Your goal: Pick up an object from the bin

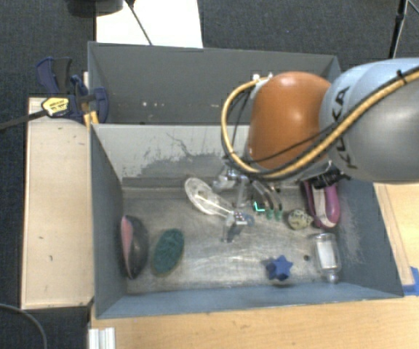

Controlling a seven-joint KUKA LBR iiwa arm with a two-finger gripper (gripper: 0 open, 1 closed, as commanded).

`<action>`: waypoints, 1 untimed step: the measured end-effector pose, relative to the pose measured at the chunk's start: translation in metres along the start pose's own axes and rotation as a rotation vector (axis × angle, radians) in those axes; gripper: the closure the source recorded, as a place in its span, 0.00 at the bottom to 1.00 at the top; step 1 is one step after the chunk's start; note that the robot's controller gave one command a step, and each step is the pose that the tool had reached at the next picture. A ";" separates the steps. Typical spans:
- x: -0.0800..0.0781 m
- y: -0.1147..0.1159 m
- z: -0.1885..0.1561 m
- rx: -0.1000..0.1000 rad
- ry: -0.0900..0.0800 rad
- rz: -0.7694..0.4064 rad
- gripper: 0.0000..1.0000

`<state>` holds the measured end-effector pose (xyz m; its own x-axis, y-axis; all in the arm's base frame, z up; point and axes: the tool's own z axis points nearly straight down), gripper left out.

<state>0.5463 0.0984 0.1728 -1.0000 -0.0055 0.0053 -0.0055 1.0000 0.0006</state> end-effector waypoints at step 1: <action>-0.018 -0.024 0.101 -0.003 -0.011 0.206 0.00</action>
Offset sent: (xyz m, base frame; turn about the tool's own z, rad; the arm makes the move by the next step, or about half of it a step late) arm 0.0154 -0.0235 -0.1028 0.2059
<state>0.5642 0.0750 0.0718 -0.9799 0.1995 -0.0054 0.1995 0.9799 0.0032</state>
